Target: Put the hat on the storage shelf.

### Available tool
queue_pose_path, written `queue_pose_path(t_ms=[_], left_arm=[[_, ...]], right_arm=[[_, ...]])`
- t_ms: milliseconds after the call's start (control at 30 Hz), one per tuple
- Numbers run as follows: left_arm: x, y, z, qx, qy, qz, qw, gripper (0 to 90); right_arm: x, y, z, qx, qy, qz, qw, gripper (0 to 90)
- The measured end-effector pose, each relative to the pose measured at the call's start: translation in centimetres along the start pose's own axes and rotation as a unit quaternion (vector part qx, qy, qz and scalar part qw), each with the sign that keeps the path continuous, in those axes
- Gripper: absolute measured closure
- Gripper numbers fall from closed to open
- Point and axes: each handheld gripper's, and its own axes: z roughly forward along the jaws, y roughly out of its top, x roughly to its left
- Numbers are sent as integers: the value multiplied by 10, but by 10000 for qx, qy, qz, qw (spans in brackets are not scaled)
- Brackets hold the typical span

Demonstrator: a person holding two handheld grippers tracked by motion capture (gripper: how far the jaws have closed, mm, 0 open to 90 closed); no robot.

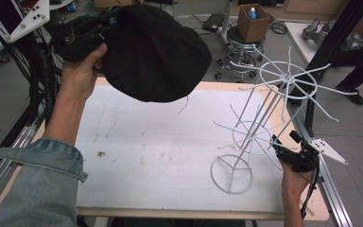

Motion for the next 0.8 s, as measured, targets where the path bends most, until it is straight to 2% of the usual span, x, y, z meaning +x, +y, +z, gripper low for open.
queue_pose_path(t_ms=[100, 267, 500, 600, 667, 800], left_arm=[[1, 4, 16, -141, -87, -56, 9998, 848], [0, 8, 29, -255, -111, -142, 9995, 848], [0, 13, 51, -417, -137, -344, 9984, 848], [0, 12, 66, -507, -171, -476, 9974, 848], [0, 11, 69, -513, -158, -516, 9972, 847], [-1, 7, 84, -462, -154, -742, 9961, 847]], right_arm=[[0, 0, 0, -1, 13, -9, 10000, 110], [0, 0, 0, -2, 18, -10, 10000, 110], [0, 0, 0, 0, 30, -3, 10000, 110], [0, 0, 0, 1, 27, 22, 10000, 110], [0, 0, 0, -13, 15, 19, 10000, 110], [0, 0, 0, -22, 23, 13, 10000, 110]])
